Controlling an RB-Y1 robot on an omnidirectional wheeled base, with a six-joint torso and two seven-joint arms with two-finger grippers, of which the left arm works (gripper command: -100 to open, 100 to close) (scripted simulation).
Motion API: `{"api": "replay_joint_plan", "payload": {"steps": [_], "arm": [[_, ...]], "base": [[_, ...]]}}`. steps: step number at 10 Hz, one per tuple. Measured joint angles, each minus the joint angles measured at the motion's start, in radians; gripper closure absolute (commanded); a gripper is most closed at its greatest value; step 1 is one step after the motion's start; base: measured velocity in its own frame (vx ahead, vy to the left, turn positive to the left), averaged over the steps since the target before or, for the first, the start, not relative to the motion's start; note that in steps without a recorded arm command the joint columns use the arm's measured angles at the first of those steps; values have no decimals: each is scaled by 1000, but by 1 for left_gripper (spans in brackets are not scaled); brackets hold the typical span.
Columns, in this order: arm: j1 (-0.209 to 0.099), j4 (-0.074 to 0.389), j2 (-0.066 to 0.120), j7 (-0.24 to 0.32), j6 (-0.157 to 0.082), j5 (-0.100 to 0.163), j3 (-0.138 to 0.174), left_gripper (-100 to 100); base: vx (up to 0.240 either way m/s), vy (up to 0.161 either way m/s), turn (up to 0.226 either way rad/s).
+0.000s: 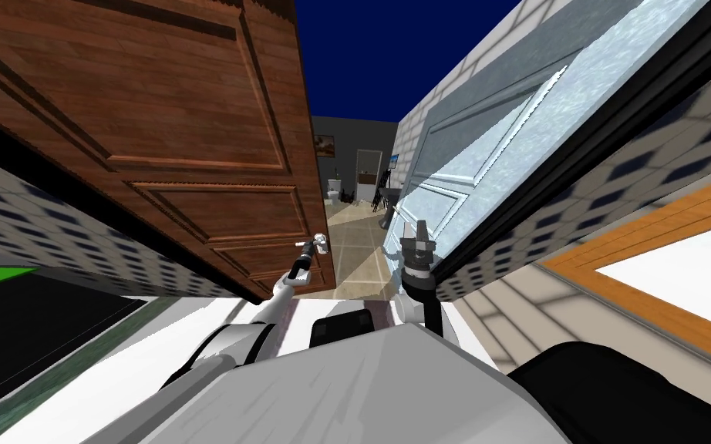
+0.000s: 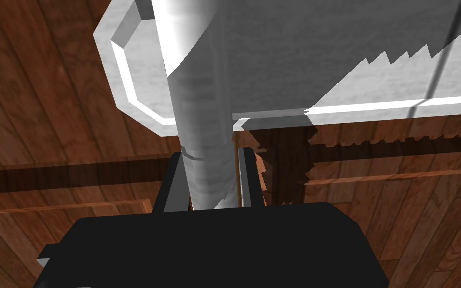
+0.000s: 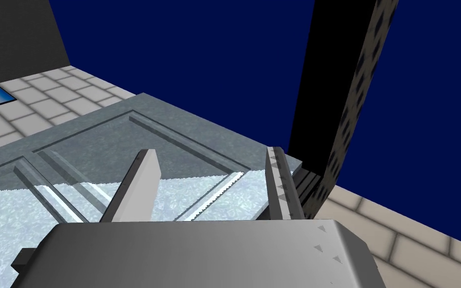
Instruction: Push the door open
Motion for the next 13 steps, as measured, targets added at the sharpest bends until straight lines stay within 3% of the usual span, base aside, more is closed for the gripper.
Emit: {"api": "replay_joint_plan", "payload": {"steps": [3, 4, 5, 6, 9, 10, 11, 13], "arm": [[-4, 18, 19, -8, -12, 11, 39, 100], [14, -16, 22, -17, 5, 14, 54, 100], [-8, 18, 25, -22, -6, 17, 64, 100], [-35, 77, 29, -24, -36, 21, 79, 100], [-2, 24, 35, -32, -13, 25, 98, 100], [-9, 43, 42, -34, -14, 28, 107, 100], [2, 36, 47, -37, -16, 31, 118, 100], [8, 25, 56, -51, 1, 39, 150, 100]], "base": [[187, -153, 82], [121, -84, 84], [141, -100, 54], [129, -97, 48], [86, -76, 39], [162, -174, 96], [211, -176, 130], [186, -124, 65]]}}
